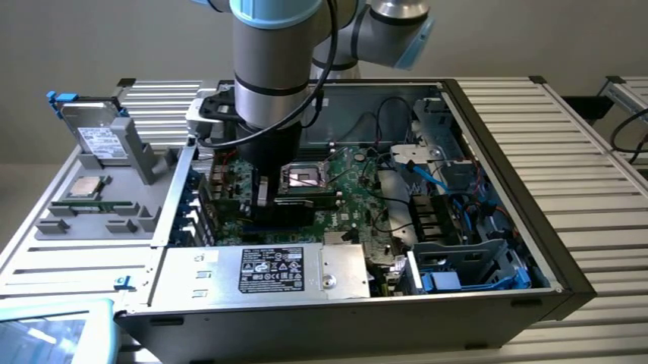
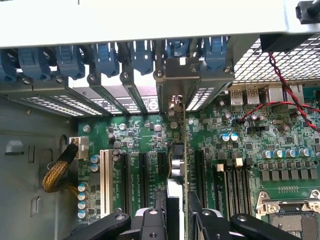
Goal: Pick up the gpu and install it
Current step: 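Insert the gpu into the slot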
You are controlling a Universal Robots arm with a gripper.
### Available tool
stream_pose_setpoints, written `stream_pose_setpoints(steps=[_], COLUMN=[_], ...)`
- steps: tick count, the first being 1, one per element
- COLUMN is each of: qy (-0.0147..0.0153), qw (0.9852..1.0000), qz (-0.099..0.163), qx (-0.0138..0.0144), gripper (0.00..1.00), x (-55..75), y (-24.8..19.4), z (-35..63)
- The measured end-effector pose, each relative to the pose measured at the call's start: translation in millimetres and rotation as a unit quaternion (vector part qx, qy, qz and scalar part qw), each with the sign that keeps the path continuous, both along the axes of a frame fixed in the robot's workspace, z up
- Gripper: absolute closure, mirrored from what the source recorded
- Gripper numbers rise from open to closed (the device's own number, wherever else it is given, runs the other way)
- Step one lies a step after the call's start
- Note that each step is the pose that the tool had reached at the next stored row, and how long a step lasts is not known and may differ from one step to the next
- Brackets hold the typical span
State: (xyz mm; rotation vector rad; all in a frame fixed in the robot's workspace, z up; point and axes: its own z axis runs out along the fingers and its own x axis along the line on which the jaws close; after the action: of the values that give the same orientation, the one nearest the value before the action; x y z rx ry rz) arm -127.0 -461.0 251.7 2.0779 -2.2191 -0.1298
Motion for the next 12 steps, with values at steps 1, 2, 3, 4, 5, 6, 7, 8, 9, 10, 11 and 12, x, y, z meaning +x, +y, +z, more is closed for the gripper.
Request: stream_pose_setpoints(steps=[1, 2, 3, 4, 5, 6, 7, 8, 9, 10, 11, 12], qy=[0.0000, 0.0000, 0.0000, 0.0000, 0.0000, 0.0000, 0.0000, 0.0000, 0.0000, -0.0001, -0.0001, -0.0001], qw=[1.0000, 1.0000, 1.0000, 1.0000, 1.0000, 0.9999, 0.9999, 0.9999, 0.9999, 0.9999, 0.9999, 0.9999], qz=[0.000, 0.000, 0.000, 0.000, 0.000, 0.000, 0.000, 0.000, 0.000, 0.000, 0.000, 0.000], qx=[0.0001, 0.0006, 0.0021, 0.0050, 0.0081, 0.0110, 0.0120, 0.0120, 0.0120, 0.0122, 0.0122, 0.0122], gripper=[0.72, 0.72, 0.72, 0.72, 0.72, 0.72, 0.72, 0.72, 0.72, 0.72, 0.72, 0.72], x=[0.0, 0.0, 0.0, 0.0, 0.0, 0.0, -0.1, 0.0, 0.0, 0.0, 0.0, 0.0], y=[0.0, -0.1, -0.2, -0.2, -0.1, -0.1, -0.1, 0.0, 0.0, -0.1, -0.4, -0.7], z=[0.0, 0.0, 0.1, 0.0, 0.0, 0.1, 0.1, 0.0, 0.0, -0.1, -0.3, -0.4])
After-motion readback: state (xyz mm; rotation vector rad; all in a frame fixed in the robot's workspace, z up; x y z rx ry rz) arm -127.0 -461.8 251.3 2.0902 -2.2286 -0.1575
